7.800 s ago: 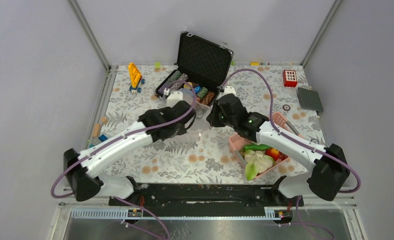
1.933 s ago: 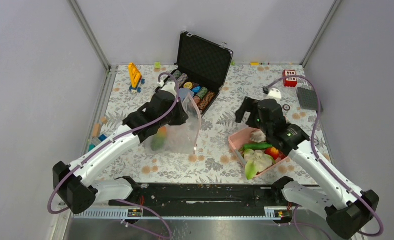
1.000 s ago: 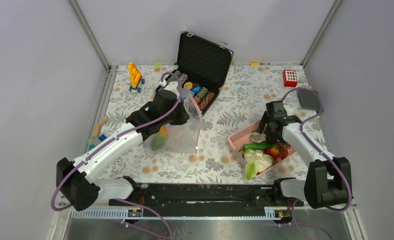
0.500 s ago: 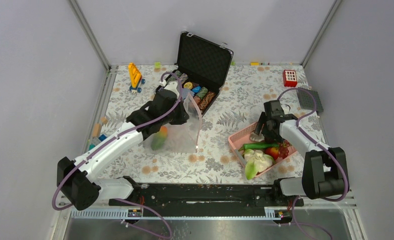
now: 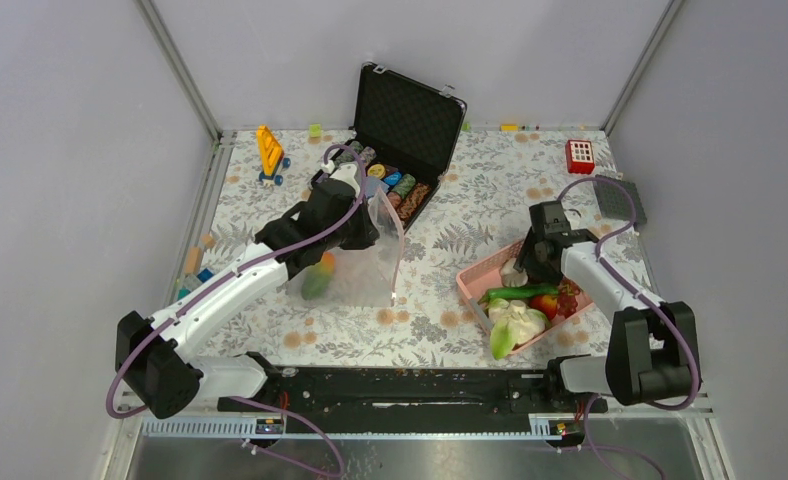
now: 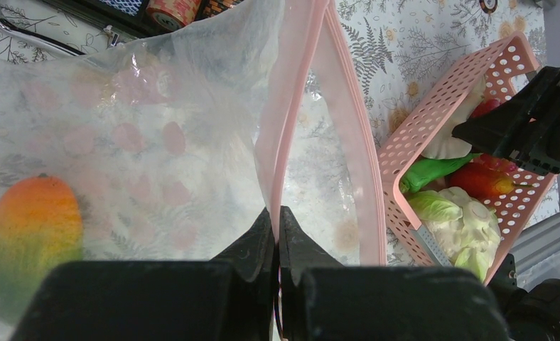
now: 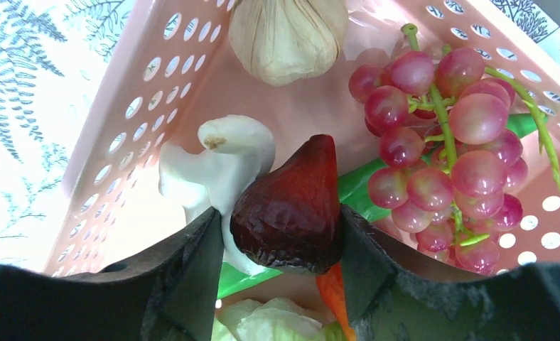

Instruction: Place the food in the zip-top bag and seal the zipper

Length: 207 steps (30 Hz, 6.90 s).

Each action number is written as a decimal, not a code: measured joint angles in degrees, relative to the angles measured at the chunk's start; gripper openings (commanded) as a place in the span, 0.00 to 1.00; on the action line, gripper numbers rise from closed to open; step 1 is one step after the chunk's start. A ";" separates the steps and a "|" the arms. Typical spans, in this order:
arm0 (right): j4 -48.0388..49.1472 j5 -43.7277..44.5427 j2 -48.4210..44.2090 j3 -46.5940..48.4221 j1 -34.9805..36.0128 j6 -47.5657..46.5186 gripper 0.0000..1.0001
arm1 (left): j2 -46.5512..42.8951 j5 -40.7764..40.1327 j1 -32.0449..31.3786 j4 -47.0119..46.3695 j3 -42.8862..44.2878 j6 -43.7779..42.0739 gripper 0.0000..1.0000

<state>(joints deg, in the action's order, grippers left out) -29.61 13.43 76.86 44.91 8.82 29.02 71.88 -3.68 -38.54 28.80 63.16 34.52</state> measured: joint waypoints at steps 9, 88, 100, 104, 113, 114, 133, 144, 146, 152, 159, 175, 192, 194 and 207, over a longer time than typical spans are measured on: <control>-2.12 0.74 -6.27 -0.22 0.00 0.68 0.39 | 0.00 0.04 0.00 0.00 0.00 0.00 0.00; 2.97 4.94 2.25 -0.83 -0.59 -2.60 0.63 | 3.26 1.60 1.60 -0.15 -0.63 -0.59 0.00; 2.86 5.62 0.48 -0.81 -0.63 -2.36 0.45 | 3.26 1.62 1.77 -0.15 -0.63 -0.59 0.00; 2.97 6.71 -6.23 -0.83 -0.63 -2.40 0.52 | 3.26 1.62 1.81 -0.15 -0.63 -0.59 0.00; 3.80 7.72 -2.82 -0.74 -0.68 -2.45 0.63 | 3.26 1.62 1.81 -0.15 -0.63 -0.57 0.00; 3.89 7.67 -0.87 -0.42 -0.76 -2.49 0.63 | 3.26 1.62 1.81 -0.15 -0.63 -0.57 0.00; 3.56 1.25 11.28 5.07 -4.85 -2.10 0.62 | 3.23 1.60 2.43 -0.15 -0.63 -0.57 0.00; 3.08 0.68 9.97 4.76 -4.87 -1.44 0.42 | 3.23 1.60 2.51 -0.15 -0.63 -0.57 0.00; 2.60 0.66 7.82 4.42 -4.87 -1.42 0.42 | 3.19 1.60 2.51 -0.15 -0.63 -0.57 0.00; -1.03 1.99 -3.93 4.07 -4.87 -1.16 0.39 | 2.95 1.60 2.54 -0.11 -0.63 -0.55 0.00; -2.08 -3.21 -20.90 3.52 -5.09 -1.75 0.38 | 2.40 1.57 2.54 -0.09 -0.63 -0.55 0.00; 33.55 -49.13 -14.71 8.22 20.59 7.61 0.37 | -0.07 2.21 2.54 -0.02 -0.92 -0.17 0.00; 28.83 -39.34 12.96 25.83 31.10 7.06 0.38 | -5.18 3.23 2.91 0.48 -3.30 0.04 0.00; 25.31 -35.19 14.08 26.29 31.21 6.45 0.42 | -5.77 2.89 2.91 0.44 -3.30 0.04 0.00; 10.51 -21.86 17.84 31.52 35.95 -1.20 1.00 | -6.27 0.83 2.86 0.76 -3.30 0.04 0.00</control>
<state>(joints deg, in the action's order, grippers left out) -19.09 -8.43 94.70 76.42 44.77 27.81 65.60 -2.85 -35.68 29.56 59.86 34.57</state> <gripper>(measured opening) 0.993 0.008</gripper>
